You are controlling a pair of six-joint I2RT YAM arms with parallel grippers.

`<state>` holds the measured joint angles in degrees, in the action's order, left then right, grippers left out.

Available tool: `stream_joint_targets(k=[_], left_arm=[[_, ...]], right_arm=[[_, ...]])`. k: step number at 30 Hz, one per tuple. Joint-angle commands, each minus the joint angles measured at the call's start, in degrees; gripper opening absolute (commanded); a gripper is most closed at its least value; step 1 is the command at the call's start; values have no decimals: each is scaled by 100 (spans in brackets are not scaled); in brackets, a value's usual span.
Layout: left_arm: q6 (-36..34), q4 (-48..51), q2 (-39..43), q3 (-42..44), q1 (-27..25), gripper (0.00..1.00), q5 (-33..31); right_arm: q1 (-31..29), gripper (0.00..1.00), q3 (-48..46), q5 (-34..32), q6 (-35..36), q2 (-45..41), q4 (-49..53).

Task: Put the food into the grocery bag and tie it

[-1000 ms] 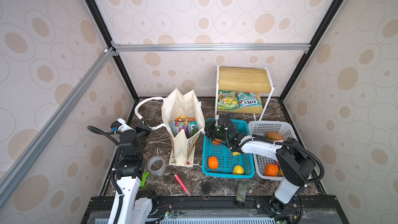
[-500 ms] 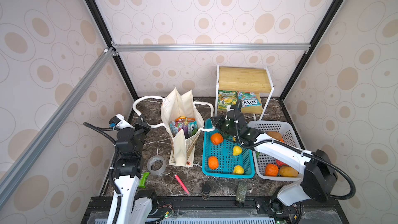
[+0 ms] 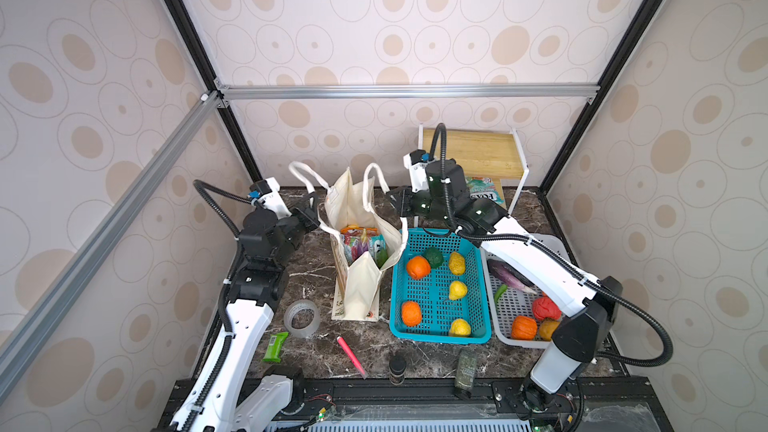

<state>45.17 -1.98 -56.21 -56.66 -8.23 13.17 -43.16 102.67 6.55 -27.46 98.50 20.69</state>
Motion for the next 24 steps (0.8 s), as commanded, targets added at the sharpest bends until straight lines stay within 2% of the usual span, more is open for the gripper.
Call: stream_joint_targets(k=[1, 6, 9, 16, 21, 24], left_arm=[[-423, 113, -212, -549, -403, 0, 154], [-781, 491, -399, -910, -642, 2, -131], [-993, 1028, -620, -1293, -767, 5, -177], [-1319, 2106, -910, -1896, -1079, 5, -464], [-1578, 2751, -1161, -2553, -1287, 11, -521], [-1727, 3130, -1289, -2809, -1369, 21, -686]], right_arm=[[-376, 0, 195, 674, 750, 273, 214], [-457, 0, -70, 1487, 877, 442, -394], [-465, 0, -296, 1603, 738, 459, -877], [-443, 0, -356, 1922, 392, 638, -1857], [-390, 0, -314, 2190, -74, 952, -2527], [-383, 0, -321, 2232, -299, 1097, -2914]])
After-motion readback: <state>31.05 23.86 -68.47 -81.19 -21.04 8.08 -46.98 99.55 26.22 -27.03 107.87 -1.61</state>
